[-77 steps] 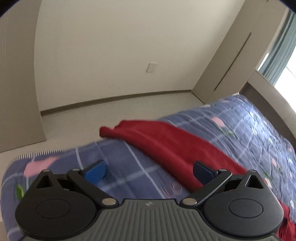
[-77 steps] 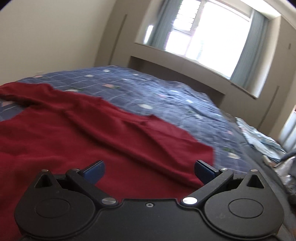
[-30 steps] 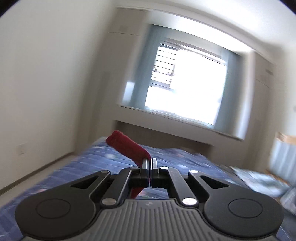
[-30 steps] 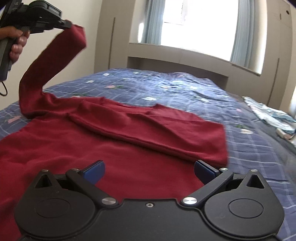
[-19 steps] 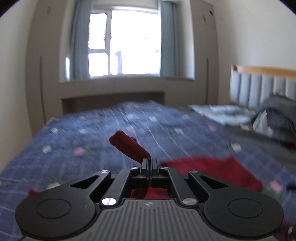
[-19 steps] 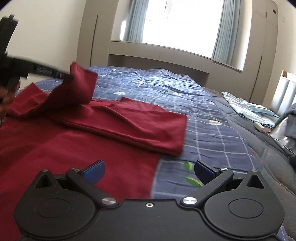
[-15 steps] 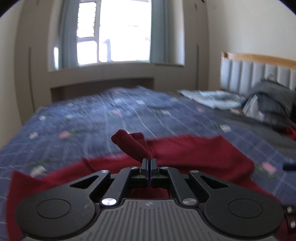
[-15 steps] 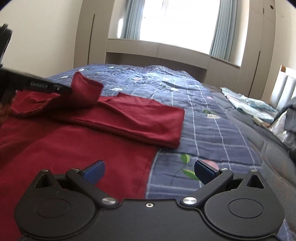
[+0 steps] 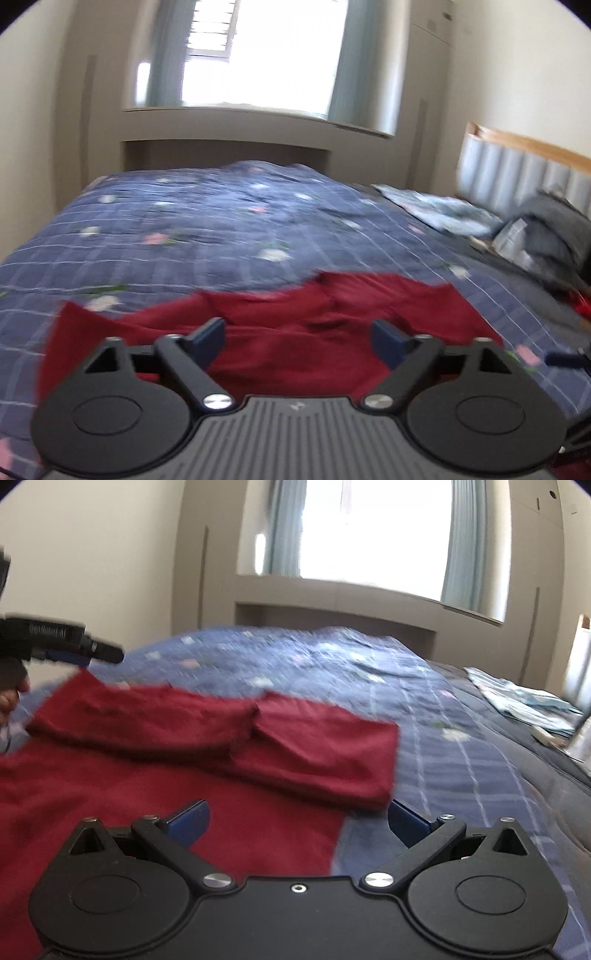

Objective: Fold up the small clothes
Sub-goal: 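Fold the held sleeve across the shirt body with the left tool and release, then grasp the shirt hem with the right tool while the left tool grasps the hem too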

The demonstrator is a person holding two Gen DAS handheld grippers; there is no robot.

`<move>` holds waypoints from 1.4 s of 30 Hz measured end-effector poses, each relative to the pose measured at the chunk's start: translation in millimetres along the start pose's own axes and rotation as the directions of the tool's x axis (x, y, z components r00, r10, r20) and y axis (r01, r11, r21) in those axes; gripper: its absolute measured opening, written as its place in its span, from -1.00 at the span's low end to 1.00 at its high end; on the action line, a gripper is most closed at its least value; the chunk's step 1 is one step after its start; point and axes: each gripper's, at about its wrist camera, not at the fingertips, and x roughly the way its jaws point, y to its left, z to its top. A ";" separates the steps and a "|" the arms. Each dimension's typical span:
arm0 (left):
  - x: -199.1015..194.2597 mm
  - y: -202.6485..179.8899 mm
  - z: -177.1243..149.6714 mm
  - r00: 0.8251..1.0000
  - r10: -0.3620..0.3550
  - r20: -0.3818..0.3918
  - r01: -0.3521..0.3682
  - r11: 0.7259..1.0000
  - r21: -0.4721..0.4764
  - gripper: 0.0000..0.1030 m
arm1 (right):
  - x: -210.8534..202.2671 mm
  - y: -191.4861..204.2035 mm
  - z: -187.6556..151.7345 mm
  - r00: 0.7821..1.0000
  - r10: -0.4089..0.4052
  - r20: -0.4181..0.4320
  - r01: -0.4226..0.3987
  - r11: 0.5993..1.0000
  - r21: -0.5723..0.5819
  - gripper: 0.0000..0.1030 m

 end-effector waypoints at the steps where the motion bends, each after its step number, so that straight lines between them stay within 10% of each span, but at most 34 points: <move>1: -3.2 9.9 3.6 1.000 0.024 0.003 -0.024 1.000 -0.018 0.88 | 2.6 1.0 6.6 0.999 0.027 0.019 -0.027 1.000 0.010 0.99; 11: -9.0 155.5 31.5 0.949 0.294 -0.118 -0.316 0.887 -0.336 0.99 | 90.5 12.1 56.6 0.974 0.226 0.005 -0.223 0.957 0.189 0.62; 14: 4.3 196.0 29.9 0.950 0.252 -0.186 -0.311 0.833 -0.458 0.98 | 115.2 12.0 58.2 0.968 0.250 -0.032 -0.232 0.933 0.275 0.22; 18: 25.3 232.2 21.2 0.958 0.171 -0.231 -0.279 0.747 -0.604 0.92 | 130.4 16.5 50.6 0.970 0.234 -0.070 -0.206 0.937 0.283 -0.84; 20: 33.7 235.1 14.3 0.961 0.157 -0.229 -0.269 0.729 -0.630 0.92 | 118.8 19.6 49.1 0.971 0.239 -0.028 -0.226 0.943 0.243 -0.87; 29: 46.8 231.2 25.3 0.969 0.100 -0.226 -0.217 0.779 -0.588 0.92 | 37.1 68.0 18.0 0.913 0.407 0.037 -0.385 0.887 -0.255 -0.91; 36: 65.1 226.5 34.5 0.945 0.081 -0.317 -0.242 0.825 -0.511 0.87 | 33.1 71.5 12.2 0.910 0.413 0.047 -0.386 0.882 -0.270 -0.91; 42: 58.6 234.1 18.1 0.953 0.072 -0.294 -0.240 0.774 -0.587 0.84 | 40.7 39.6 19.7 0.940 0.331 0.081 -0.325 0.942 -0.080 -0.91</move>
